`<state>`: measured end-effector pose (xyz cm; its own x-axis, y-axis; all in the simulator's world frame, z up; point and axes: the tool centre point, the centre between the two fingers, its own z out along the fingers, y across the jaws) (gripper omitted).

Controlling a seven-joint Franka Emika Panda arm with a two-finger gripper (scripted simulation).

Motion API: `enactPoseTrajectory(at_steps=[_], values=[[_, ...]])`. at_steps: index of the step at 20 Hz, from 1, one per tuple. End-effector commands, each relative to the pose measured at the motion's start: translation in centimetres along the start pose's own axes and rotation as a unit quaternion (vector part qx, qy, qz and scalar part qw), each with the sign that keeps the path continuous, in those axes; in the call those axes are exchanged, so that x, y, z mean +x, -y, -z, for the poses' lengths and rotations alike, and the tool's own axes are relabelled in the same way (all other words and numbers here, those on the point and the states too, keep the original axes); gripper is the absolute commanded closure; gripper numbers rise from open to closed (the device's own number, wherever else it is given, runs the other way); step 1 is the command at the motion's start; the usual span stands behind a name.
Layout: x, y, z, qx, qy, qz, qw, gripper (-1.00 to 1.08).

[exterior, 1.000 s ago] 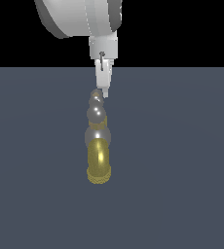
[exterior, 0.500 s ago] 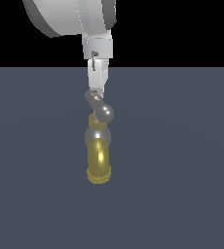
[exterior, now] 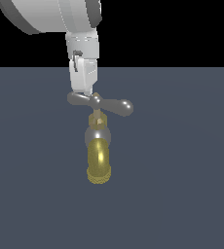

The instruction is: Turn on the faucet by rotating a designated handle.

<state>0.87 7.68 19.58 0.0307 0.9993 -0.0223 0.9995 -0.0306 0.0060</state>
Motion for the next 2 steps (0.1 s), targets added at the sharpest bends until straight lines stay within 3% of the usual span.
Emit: enactPoseTrajectory(at_steps=[1,2], values=[[6.78,2.07,0.30,0.002,-0.011,0.047,0.9988,1.08],[6.78,2.07,0.30,0.002,-0.011,0.047,0.9988,1.08]])
